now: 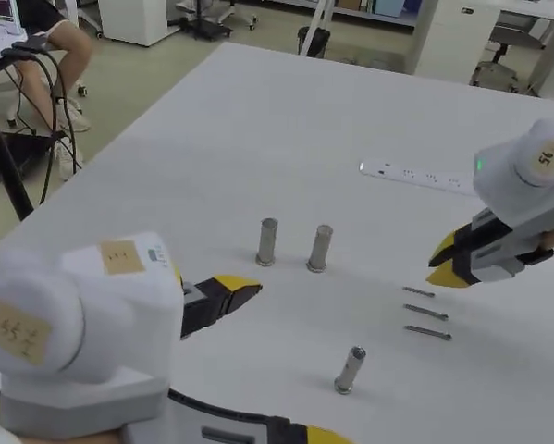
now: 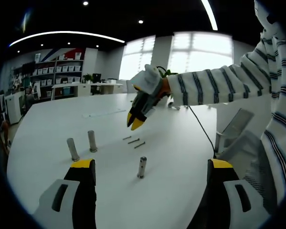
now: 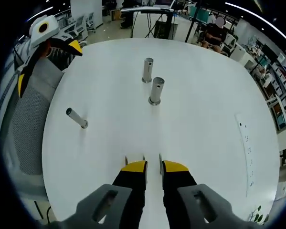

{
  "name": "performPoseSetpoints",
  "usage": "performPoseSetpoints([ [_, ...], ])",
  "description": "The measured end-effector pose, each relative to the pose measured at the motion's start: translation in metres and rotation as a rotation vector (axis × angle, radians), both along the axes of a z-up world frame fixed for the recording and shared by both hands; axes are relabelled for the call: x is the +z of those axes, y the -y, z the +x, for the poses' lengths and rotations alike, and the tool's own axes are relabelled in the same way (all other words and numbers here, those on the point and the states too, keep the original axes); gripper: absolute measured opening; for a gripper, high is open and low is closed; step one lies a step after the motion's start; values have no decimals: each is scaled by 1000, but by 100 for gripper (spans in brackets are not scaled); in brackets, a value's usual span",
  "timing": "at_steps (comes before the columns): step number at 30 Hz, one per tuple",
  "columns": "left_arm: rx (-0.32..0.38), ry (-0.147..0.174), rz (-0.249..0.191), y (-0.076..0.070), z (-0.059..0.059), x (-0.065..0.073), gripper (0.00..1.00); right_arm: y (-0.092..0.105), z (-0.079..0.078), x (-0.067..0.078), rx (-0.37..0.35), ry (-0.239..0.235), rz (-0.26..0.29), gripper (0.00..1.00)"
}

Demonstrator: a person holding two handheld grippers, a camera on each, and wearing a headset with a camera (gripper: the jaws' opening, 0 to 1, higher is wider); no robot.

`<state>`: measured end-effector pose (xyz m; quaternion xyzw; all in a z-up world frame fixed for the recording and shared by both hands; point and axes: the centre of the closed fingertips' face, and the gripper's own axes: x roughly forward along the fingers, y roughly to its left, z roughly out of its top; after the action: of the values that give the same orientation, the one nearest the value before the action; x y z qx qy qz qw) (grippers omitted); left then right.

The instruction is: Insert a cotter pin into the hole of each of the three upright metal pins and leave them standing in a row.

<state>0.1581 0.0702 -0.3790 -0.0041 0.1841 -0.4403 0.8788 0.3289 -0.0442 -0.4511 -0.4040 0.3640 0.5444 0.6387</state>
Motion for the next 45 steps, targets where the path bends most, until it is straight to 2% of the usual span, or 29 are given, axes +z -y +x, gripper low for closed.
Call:
performPoseSetpoints([
  [5, -2, -2, 8, 1, -1, -2, 96, 11, 12, -23, 5, -19, -93, 8],
  [10, -15, -9, 23, 2, -3, -6, 96, 15, 18, -39, -12, -50, -130, 8],
  [13, -20, -12, 34, 2, -5, -8, 96, 15, 19, -43, -17, -56, -139, 7],
  [16, -4, -12, 30, 1, -3, -8, 98, 13, 17, -47, -40, -91, -144, 5],
  [20, 2, -17, 33, 0, -2, -10, 98, 14, 22, -47, -50, -76, -159, 0],
  [25, 0, -16, 24, 1, -2, -9, 98, 15, 23, -47, -80, -101, -154, 0],
  [28, 1, -16, 16, 2, -2, -8, 98, 15, 22, -47, -45, -83, -166, 0],
  [31, 8, -16, 14, 0, -2, -8, 98, 14, 22, -47, 15, -39, -188, 0],
  [37, 19, -14, 4, -1, -3, -7, 98, 12, 21, -47, 26, -8, -214, 0],
  [39, 21, -13, 11, -2, -4, -8, 98, 12, 21, -47, 18, -1, -244, 0],
  [41, 23, -23, 26, -3, -4, -10, 97, 12, 19, -47, 40, 6, -266, 0],
  [43, 35, -14, 50, -6, -3, -11, 98, 12, 18, -46, 54, 11, -278, 0],
  [45, 35, -13, 48, -6, -4, -10, 98, 17, 19, -45, 49, 23, -302, 0],
])
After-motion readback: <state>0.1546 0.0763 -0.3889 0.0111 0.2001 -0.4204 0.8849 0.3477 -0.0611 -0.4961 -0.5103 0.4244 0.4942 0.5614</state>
